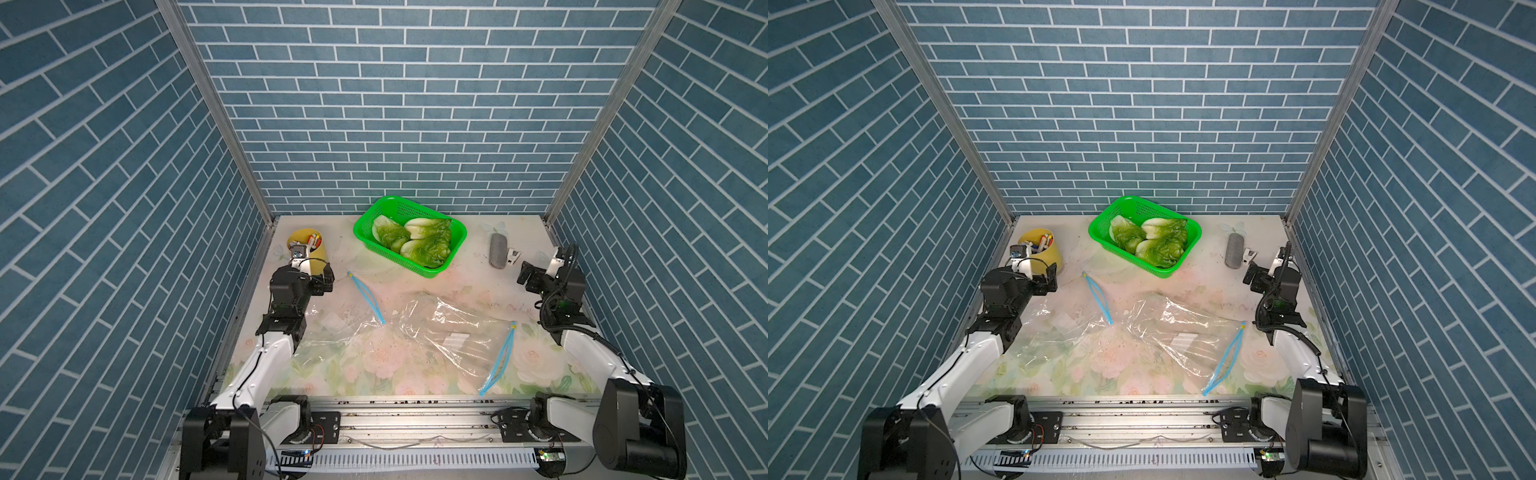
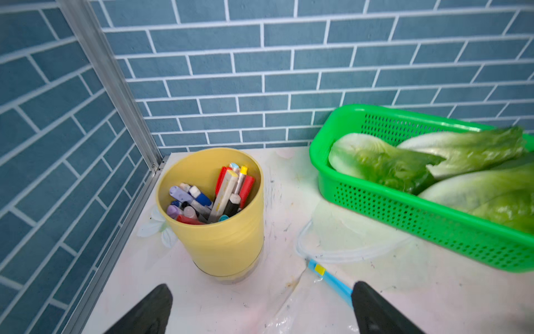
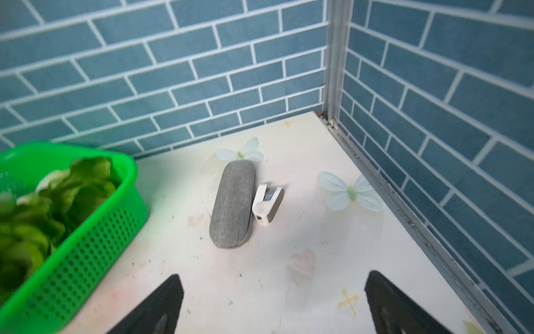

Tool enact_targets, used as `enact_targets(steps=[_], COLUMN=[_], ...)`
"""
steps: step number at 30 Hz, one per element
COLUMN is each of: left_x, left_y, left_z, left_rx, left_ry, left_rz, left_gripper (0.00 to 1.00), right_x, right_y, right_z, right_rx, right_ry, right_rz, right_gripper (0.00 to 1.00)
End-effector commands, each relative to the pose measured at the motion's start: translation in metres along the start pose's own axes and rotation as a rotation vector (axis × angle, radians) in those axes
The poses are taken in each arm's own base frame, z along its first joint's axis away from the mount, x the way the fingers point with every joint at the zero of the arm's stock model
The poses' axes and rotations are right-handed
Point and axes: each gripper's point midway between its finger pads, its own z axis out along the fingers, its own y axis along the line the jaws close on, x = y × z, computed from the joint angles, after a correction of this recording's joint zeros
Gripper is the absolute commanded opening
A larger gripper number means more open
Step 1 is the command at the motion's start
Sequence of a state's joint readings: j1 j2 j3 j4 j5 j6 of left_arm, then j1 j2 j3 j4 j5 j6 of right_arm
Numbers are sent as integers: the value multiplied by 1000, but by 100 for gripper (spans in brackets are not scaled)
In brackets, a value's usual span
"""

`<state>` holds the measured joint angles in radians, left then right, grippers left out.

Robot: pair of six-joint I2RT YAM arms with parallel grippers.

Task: Put the chinese cabbages into a zipper bag and zip it
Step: Move the basket to the center of the board.

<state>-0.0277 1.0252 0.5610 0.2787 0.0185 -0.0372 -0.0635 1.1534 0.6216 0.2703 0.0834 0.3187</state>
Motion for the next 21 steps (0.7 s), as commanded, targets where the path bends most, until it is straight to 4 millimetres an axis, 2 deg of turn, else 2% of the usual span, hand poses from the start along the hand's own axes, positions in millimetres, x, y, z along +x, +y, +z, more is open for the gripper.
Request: enact_targets(steps=[1, 3, 4, 9, 13, 21], left_x=[-7, -1, 1, 7, 15, 25], left_y=[21, 44, 49, 38, 18, -42], left_z=[-16, -29, -34, -41, -41, -44], left_rx=[-117, -251, -280, -218, -138, 17], left_ry=[-36, -56, -55, 19, 99, 190], left_rz=[-184, -321, -348, -344, -360, -278], left_gripper=[99, 99, 99, 99, 99, 99], right_x=[37, 39, 39, 49, 59, 81], right_y=[-42, -36, -32, -7, 21, 114], right_z=[-15, -15, -15, -8, -5, 1], right_rx=[247, 199, 178, 115, 87, -78], right_ry=[142, 145, 161, 296, 413, 593], right_rz=[243, 265, 269, 284, 247, 183], right_gripper=[99, 99, 99, 99, 98, 94])
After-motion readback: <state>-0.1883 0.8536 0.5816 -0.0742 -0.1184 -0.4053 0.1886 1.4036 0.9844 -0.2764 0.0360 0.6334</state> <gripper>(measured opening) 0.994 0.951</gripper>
